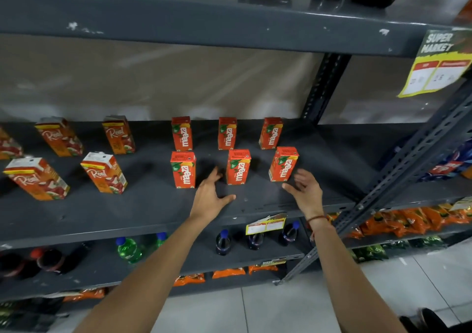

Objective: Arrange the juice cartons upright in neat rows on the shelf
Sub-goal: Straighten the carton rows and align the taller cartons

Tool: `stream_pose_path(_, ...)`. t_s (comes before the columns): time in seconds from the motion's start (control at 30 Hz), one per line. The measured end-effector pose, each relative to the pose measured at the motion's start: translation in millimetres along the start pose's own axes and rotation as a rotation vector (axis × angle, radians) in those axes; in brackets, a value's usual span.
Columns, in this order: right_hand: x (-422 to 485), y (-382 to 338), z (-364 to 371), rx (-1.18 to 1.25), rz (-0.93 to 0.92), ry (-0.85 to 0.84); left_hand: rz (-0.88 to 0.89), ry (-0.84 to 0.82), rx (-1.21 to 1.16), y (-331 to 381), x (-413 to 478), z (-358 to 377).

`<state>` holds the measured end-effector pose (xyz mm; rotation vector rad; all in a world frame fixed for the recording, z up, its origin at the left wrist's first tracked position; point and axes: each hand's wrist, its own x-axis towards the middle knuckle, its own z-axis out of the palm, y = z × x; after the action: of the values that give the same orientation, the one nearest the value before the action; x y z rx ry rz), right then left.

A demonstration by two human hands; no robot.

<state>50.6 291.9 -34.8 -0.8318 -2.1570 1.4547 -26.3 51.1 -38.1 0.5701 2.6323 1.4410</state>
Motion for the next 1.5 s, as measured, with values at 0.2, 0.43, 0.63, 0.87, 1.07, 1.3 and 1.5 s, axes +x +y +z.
stream_pose_path(0.2,-78,-16,48,0.133,-0.243,0.207,0.051,0.189,-0.123,-29,-59,-54)
stream_pose_path(0.43,-99,-66,136,-0.006,-0.428,-0.061,-0.138,0.702,-0.131,-93,-91,-157)
stream_pose_path(0.63,-95,-63,147,0.015,-0.419,0.017,0.010,0.531,0.064,-114,-79,-179)
stream_pose_path(0.87,-83,-72,171,-0.011,-0.240,-0.354,-0.185,0.862,-0.212,-121,-58,-188)
stream_pose_path(1.07,-72,-83,181,-0.068,-0.223,-0.507,-0.206,0.632,-0.212,-130,-42,-205)
stream_pose_path(1.3,-66,-84,186,-0.113,-0.194,-0.532,-0.165,0.401,-0.138,-134,-36,-207)
stream_pose_path(1.5,-60,-86,187,-0.129,-0.188,-0.548,-0.179,0.063,-0.162,-136,-16,-221)
